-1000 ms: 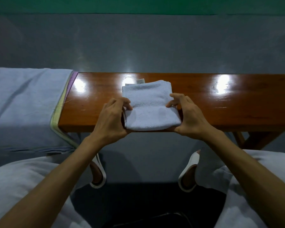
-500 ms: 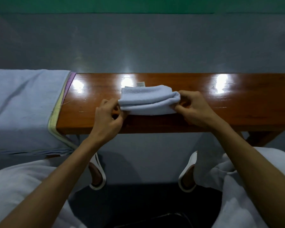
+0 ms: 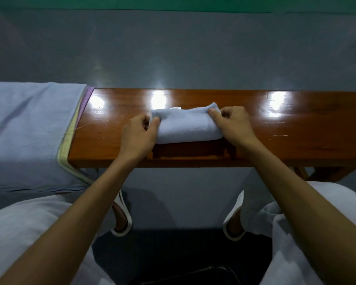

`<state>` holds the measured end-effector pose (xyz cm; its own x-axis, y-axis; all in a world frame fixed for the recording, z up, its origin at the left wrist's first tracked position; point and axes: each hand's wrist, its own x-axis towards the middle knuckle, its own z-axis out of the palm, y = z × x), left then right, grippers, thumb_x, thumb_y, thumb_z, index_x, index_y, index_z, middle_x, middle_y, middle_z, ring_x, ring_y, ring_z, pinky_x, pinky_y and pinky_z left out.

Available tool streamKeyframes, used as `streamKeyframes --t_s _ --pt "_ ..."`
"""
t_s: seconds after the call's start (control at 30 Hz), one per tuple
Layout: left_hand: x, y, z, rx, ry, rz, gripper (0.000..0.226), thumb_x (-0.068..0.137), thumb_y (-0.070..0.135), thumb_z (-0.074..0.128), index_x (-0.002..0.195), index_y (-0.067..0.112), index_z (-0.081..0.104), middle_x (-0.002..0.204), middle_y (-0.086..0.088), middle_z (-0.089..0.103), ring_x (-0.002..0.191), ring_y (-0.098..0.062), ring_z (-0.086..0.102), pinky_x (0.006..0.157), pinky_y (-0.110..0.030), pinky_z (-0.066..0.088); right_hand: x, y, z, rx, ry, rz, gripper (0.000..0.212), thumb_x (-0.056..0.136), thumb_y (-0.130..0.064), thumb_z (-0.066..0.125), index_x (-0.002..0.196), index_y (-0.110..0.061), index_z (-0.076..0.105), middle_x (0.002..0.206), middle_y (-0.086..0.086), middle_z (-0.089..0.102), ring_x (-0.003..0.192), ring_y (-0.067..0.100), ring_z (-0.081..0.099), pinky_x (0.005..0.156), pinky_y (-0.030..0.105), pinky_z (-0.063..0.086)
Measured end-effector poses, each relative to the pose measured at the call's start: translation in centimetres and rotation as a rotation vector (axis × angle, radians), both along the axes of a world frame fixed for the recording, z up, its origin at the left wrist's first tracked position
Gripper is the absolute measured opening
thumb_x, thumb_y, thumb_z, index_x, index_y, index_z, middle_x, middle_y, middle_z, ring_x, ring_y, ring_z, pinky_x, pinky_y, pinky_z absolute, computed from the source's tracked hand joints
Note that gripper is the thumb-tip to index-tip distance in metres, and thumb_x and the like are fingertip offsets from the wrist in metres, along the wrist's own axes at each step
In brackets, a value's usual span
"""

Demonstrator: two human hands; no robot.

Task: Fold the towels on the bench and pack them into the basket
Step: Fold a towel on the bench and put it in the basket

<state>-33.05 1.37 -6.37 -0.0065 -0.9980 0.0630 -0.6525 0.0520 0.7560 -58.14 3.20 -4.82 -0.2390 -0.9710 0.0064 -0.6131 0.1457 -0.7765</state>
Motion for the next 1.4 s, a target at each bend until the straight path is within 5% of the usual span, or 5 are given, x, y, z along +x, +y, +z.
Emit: streamKeyframes --t_s 0.5,0.67,0.77,0.93,1.4 --pt "-0.4 -0.3 0.2 -0.007 -0.022 0.105 0.034 0.096 0.049 0.057 0.077 0.022 0.064 0.074 0.004 0.065 0.071 -0.017 0.066 0.069 -0.049 0.061 0.4 -0.3 -1.4 -0.176 0.217 -0.171 0.044 0.093 -0.055 0.064 0.073 -0.017 0.068 0.067 -0.003 0.064 0.065 0.012 0.064 0.061 0.031 0.056" --pt "-0.8 2.0 0.5 -0.388 -0.322 0.109 0.033 0.100 0.046 0.054 0.111 0.015 0.058 0.109 -0.005 0.061 0.098 -0.022 0.055 0.084 -0.043 0.052 0.7 1.2 -0.6 -0.496 0.467 -0.230 0.030 0.096 -0.041 0.066 0.090 -0.012 0.062 0.087 0.004 0.060 0.078 0.015 0.053 0.064 0.010 0.031" --pt "-2.4 3.3 0.8 -0.581 -0.451 -0.176 0.037 0.106 0.032 0.048 0.134 0.011 0.058 0.138 -0.013 0.059 0.130 -0.031 0.049 0.106 -0.047 0.041 2.2 2.6 -0.1 -0.742 0.565 -0.027 0.020 0.098 -0.022 0.063 0.097 -0.002 0.069 0.100 0.014 0.067 0.094 0.026 0.059 0.079 0.018 0.041" --pt "-3.8 3.6 -1.5 -0.378 -0.662 -0.386 0.059 0.111 0.043 0.015 0.164 0.016 0.020 0.171 -0.005 0.015 0.159 -0.024 0.000 0.128 -0.053 0.007 4.1 3.7 -2.4 -0.388 0.678 0.362 0.053 0.107 -0.033 0.035 0.153 -0.007 0.043 0.159 0.015 0.040 0.152 0.031 0.030 0.124 0.052 0.026" --pt "-3.2 1.1 -1.9 -0.202 -0.647 -0.258 0.062 0.108 0.050 0.007 0.164 0.024 0.018 0.172 -0.004 0.013 0.159 -0.026 0.005 0.126 -0.055 0.009 2.9 2.1 -2.9 -0.051 0.680 0.217 0.064 0.106 -0.048 0.012 0.161 -0.018 0.027 0.169 0.011 0.018 0.157 0.031 0.012 0.123 0.053 0.020"
